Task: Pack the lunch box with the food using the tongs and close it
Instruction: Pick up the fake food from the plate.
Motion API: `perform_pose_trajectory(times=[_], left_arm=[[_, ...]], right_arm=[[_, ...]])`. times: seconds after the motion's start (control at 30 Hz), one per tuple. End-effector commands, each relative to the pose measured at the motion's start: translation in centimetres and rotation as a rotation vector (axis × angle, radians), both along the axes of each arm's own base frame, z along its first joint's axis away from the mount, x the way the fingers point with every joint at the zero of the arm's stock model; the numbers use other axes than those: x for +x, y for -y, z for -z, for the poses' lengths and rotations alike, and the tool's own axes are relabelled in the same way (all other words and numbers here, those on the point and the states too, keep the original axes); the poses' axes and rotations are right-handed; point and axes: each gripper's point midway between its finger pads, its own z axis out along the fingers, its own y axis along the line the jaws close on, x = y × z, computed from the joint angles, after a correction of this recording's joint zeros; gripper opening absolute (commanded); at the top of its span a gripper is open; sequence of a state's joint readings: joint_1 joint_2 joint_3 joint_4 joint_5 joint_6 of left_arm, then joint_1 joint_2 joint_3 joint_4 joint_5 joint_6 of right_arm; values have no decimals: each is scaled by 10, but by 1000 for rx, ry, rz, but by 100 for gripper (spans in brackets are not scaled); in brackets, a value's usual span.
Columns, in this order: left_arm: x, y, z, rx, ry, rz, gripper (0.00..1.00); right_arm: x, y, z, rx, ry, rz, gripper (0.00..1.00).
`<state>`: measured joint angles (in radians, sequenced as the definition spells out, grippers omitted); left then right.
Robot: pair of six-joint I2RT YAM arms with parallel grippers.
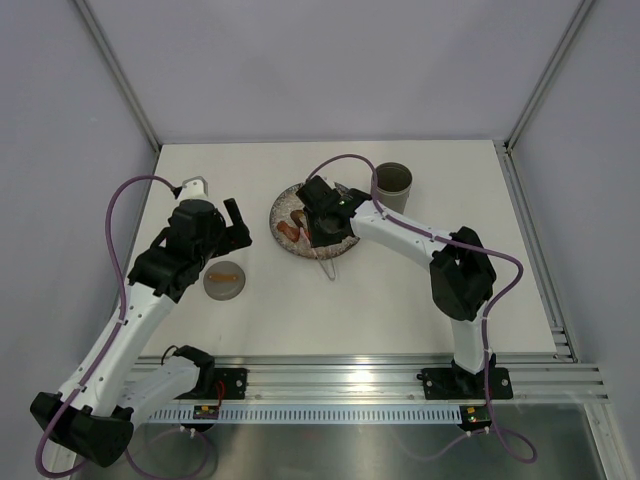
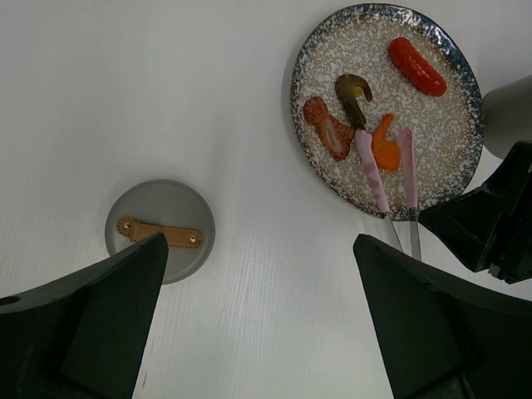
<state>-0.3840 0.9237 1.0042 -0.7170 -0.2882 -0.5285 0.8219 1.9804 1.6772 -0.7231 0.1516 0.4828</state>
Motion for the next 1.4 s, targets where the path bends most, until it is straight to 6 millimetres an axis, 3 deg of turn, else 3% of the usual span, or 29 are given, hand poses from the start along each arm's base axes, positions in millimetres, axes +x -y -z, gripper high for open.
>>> perform_pose_trajectory(times=[0.0, 0.17, 0.33, 0.47, 1.37], left_arm=[[5, -2, -11, -7, 47, -11, 99], [4, -4, -8, 2, 43, -16, 99], [3, -4, -6, 1, 41, -17, 99], [3, -3, -5, -3, 37, -16, 99], [-1, -6, -4, -3, 34, -25, 99]], right_arm=[[4, 1, -16, -12, 50, 3, 36], [-3, 2, -4, -6, 26, -9, 42], [-13, 8, 7, -10, 18, -35, 64], [-15, 12, 16, -43, 9, -45, 70], [-7, 1, 61, -107, -33, -50, 65]])
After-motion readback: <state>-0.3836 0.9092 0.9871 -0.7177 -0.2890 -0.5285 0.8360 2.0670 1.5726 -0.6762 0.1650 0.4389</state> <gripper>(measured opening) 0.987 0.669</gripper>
